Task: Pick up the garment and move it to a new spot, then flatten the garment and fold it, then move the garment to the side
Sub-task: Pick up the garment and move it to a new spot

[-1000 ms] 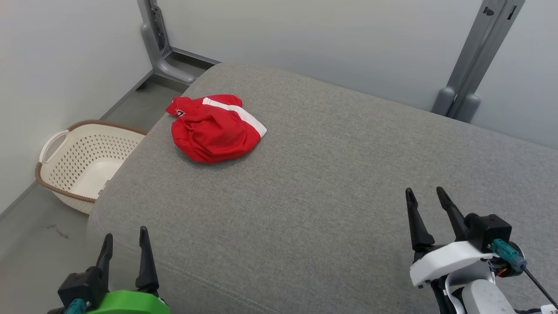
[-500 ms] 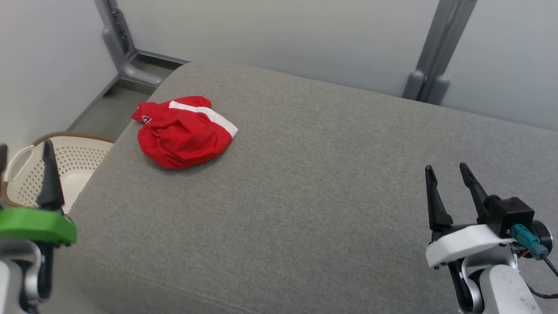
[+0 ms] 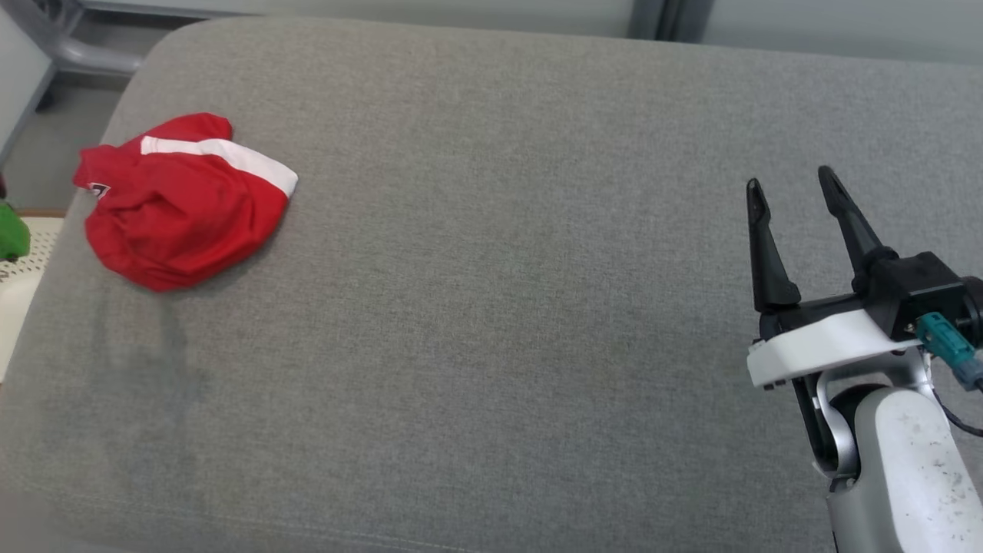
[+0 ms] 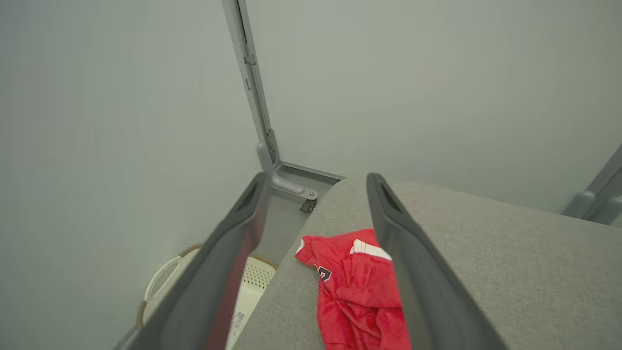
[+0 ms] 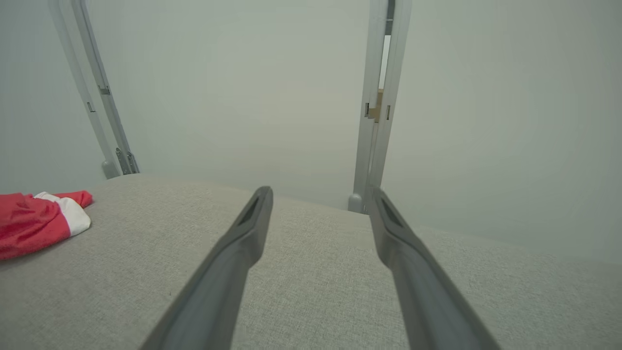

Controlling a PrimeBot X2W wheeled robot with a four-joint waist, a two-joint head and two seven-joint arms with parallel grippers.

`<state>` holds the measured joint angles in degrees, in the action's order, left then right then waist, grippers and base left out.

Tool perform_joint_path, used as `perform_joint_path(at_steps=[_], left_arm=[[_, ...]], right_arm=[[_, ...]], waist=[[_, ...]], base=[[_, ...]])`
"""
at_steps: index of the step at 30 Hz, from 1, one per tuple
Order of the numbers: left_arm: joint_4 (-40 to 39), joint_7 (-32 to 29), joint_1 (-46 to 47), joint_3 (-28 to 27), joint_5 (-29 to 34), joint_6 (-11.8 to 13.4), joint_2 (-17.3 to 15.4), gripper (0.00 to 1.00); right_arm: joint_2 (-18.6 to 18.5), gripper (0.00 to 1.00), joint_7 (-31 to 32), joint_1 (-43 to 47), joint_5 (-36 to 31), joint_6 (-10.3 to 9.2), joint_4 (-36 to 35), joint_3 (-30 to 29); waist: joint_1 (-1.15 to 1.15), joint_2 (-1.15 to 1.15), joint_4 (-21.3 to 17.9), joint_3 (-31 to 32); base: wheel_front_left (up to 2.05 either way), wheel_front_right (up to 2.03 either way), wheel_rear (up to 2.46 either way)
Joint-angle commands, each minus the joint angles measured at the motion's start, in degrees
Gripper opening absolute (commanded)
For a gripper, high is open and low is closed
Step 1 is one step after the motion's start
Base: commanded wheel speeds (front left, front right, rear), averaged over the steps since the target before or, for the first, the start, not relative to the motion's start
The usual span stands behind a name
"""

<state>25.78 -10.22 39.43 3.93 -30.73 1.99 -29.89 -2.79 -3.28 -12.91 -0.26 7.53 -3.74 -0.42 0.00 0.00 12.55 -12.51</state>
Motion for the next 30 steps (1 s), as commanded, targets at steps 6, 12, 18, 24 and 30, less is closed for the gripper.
perform_joint_path(at_steps=[6, 12, 18, 24, 30], left_arm=[[10.32, -2.45, 3.18, 3.13, -1.31, -2.07, 4.36, 1.00], [18.16, -6.39, 4.57, 4.85, -1.95, -2.76, 5.41, 1.00], [21.33, -5.39, 5.22, 5.06, -2.21, -3.41, 5.63, 0.05], [21.78, -1.43, 6.58, 6.00, -0.40, -3.91, 4.20, 0.00], [20.79, 1.82, 8.76, 7.46, 1.12, -5.09, 4.25, 0.00]], right_arm=[[-0.19, 1.00, 0.53, -1.82, -1.37, -0.09, -2.39, -0.71], [-0.18, 1.00, 0.14, -2.72, -1.73, -0.09, -2.70, -0.88], [-0.18, 1.00, -0.48, -2.83, -0.88, -0.09, -1.89, -1.14], [-0.18, 1.00, -1.66, -2.55, 0.21, -0.09, -0.07, -1.64], [-0.19, 1.00, -3.55, -1.01, 2.01, -0.09, 2.71, -2.04]], waist=[[0.00, 0.00, -6.25, -11.71], [0.00, 0.00, -7.29, -13.82], [0.00, 0.00, -8.11, -13.76], [0.00, 0.00, -8.69, -11.42], [0.00, 0.00, -9.37, -6.36]], base=[[0.00, 0.00, 0.00], [0.00, 0.00, 0.00], [0.00, 0.00, 0.00], [0.00, 0.00, 0.00], [0.00, 0.00, 0.00]])
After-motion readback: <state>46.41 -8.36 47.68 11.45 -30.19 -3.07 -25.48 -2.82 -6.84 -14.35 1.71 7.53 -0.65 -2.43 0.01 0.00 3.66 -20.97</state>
